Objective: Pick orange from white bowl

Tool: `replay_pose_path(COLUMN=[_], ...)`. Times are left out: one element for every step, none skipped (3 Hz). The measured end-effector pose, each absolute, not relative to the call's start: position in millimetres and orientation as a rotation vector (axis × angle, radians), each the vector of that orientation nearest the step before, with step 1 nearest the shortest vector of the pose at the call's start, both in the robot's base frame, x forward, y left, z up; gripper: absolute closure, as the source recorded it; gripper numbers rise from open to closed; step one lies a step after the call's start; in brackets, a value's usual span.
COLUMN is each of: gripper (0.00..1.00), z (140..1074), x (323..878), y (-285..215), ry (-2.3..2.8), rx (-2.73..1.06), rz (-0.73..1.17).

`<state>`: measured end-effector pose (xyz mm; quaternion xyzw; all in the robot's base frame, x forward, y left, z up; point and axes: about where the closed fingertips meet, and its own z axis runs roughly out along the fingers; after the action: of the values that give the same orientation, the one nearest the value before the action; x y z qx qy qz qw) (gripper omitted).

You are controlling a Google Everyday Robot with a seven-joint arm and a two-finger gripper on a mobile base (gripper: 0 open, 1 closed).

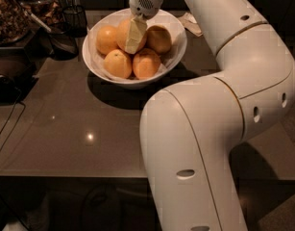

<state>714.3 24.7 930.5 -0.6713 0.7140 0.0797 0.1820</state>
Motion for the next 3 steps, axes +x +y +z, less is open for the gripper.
replay_pose_path(gripper=[1.00, 1.00, 1.00], z=[954, 1002, 1017], x=[711, 677, 630], y=[3, 7, 11], ry=[1.916, 1.749, 1.670], rx=[-1.867, -1.831, -1.846], rz=[0.149, 0.095, 0.089])
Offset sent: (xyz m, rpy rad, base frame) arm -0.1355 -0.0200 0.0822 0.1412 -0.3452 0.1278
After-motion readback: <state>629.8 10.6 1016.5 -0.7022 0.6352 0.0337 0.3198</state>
